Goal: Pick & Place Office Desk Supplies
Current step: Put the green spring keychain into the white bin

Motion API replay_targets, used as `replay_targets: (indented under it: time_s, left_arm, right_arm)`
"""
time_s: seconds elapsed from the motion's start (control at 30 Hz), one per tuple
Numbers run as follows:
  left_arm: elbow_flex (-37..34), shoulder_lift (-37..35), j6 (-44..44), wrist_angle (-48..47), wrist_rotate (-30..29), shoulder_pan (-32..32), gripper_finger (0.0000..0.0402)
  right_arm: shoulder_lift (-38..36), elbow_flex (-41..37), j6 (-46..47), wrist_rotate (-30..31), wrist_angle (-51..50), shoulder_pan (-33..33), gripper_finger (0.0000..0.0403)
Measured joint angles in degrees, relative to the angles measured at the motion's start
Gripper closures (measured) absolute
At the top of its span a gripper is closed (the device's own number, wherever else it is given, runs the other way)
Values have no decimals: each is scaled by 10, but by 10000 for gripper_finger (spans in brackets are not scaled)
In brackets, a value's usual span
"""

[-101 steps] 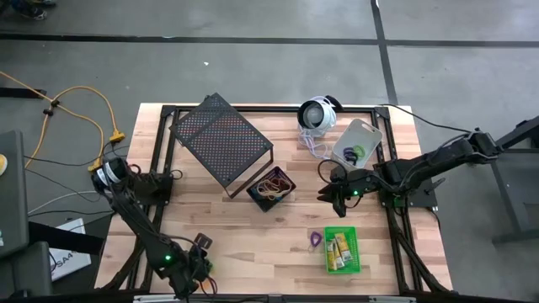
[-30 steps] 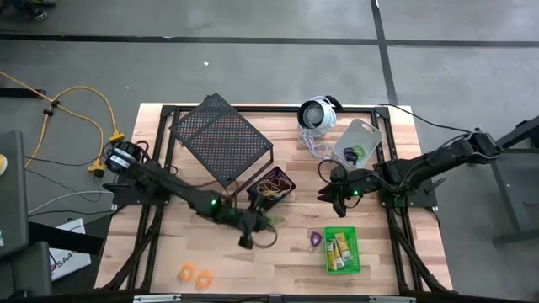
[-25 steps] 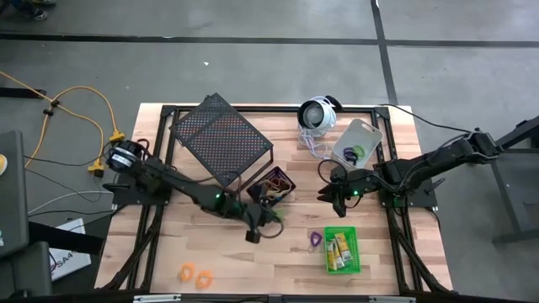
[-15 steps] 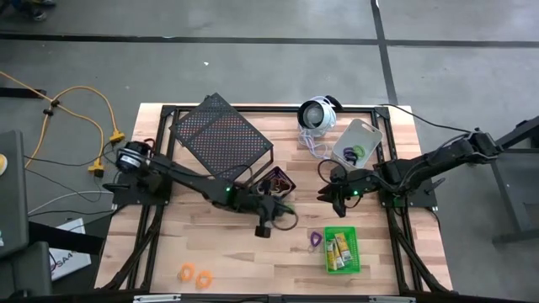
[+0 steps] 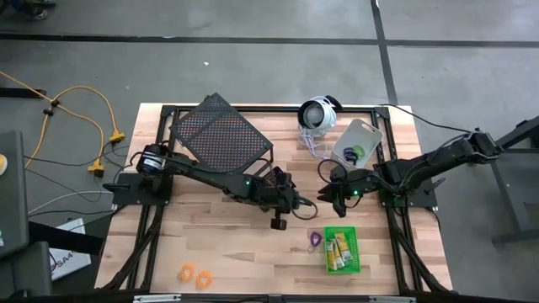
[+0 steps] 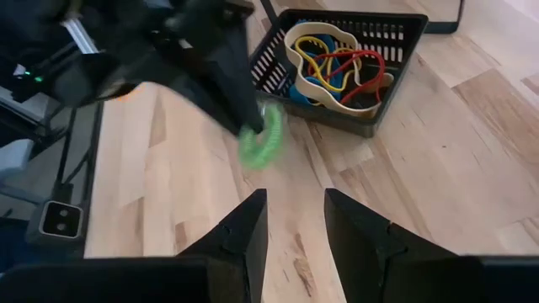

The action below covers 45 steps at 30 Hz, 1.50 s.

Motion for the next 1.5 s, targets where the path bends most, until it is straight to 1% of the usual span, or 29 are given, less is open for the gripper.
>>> replay_targets:
  time_s: [0.57, 0.67, 0.83, 0.97, 1.27, 1.5]
  left_arm:
    - [0, -1, 5, 2, -9, -1, 378]
    - [0, -1, 17, 12, -33, -1, 378]
    - [0, -1, 54, 38, -93, -2, 378]
    - [0, -1, 70, 52, -123, -2, 378]
    - [0, -1, 96, 71, -126, -7, 378]
    - [0, -2, 111, 88, -126, -13, 378]
  right_arm:
    - [0, 0, 0, 7, 6, 0, 295]
    - [0, 0, 0, 6, 18, 0, 295]
    - [0, 0, 0, 0, 28, 0, 295]
    - [0, 0, 0, 1, 34, 0, 295]
    - [0, 0, 2, 2, 65, 0, 295]
    - [0, 0, 2, 0, 68, 0, 295]
